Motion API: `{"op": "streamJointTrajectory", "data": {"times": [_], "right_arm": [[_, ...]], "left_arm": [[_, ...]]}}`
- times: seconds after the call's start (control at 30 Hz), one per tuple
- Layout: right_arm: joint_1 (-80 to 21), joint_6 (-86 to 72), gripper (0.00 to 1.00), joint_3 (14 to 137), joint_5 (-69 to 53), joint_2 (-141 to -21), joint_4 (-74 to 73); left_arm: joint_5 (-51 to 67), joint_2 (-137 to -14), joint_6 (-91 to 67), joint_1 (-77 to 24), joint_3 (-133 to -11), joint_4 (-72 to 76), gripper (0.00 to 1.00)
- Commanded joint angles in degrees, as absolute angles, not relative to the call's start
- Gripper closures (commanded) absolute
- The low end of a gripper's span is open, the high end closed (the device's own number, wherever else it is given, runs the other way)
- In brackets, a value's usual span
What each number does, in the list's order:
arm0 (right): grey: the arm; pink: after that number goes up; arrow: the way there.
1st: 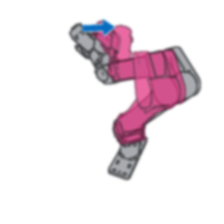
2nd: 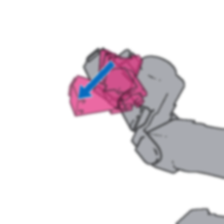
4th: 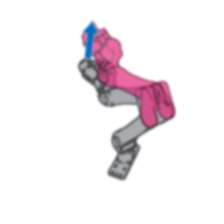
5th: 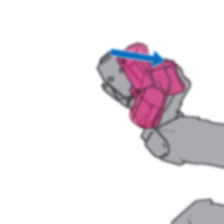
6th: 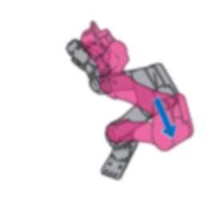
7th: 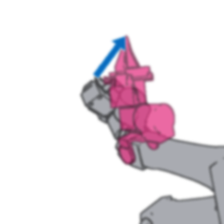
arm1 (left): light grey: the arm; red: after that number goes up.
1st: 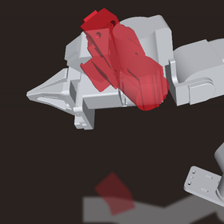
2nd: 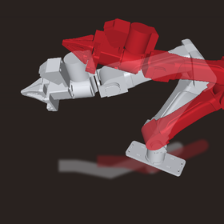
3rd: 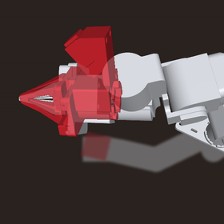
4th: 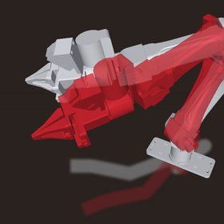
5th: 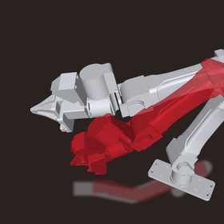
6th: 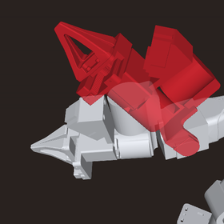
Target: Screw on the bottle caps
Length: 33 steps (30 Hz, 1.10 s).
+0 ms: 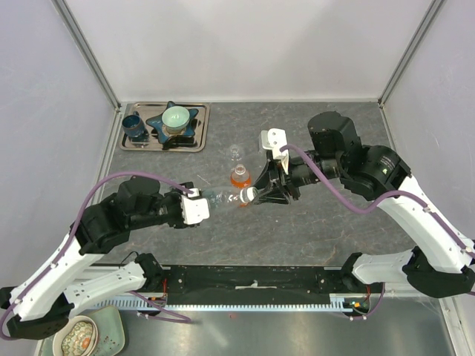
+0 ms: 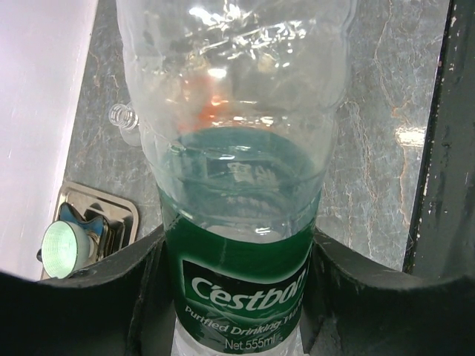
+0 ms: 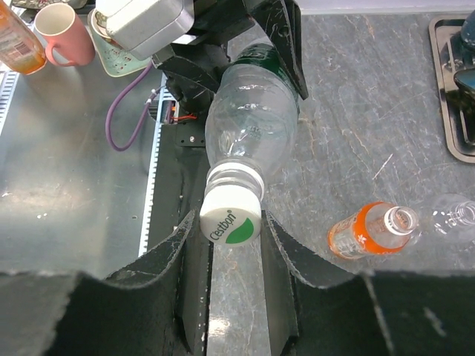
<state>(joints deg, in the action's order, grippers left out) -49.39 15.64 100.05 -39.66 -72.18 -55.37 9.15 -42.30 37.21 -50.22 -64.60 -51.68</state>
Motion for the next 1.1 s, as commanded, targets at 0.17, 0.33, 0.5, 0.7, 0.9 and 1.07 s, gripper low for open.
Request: {"op": "streamJointTrajectory", "data": {"times": [0.17, 0.33, 0.5, 0.7, 0.9, 1.07], "right_arm": [[-50.4, 14.7, 0.67, 99.9, -40.9, -71.1, -56.2], [-51.1, 14.6, 0.67, 100.0, -39.6, -71.7, -56.7], [-51.4, 14.7, 0.67, 99.8, -38.7, -70.8, -56.9], [-51.4, 14.4, 0.67, 99.2, -37.6, -70.7, -57.0], [-51.6, 14.3, 0.67, 99.0, -35.1, -71.7, -55.8], [-51.6, 14.8, 0.69, 101.7, -30.8, -71.5, -55.5]], "left_arm": [[7.4, -42.9, 39.2, -49.9, -64.1, -48.2, 0.48], [4.6, -43.7, 37.8, -49.7, -64.2, -47.5, 0.49], [1.8, -43.9, 35.9, -49.5, -62.5, -47.2, 0.52], [2.5, -44.0, 33.4, -48.9, -63.3, -47.1, 0.53], [5.7, -44.4, 31.4, -48.6, -65.5, -48.2, 0.54], [8.3, -43.7, 32.5, -48.5, -65.7, -50.3, 0.54]]}}
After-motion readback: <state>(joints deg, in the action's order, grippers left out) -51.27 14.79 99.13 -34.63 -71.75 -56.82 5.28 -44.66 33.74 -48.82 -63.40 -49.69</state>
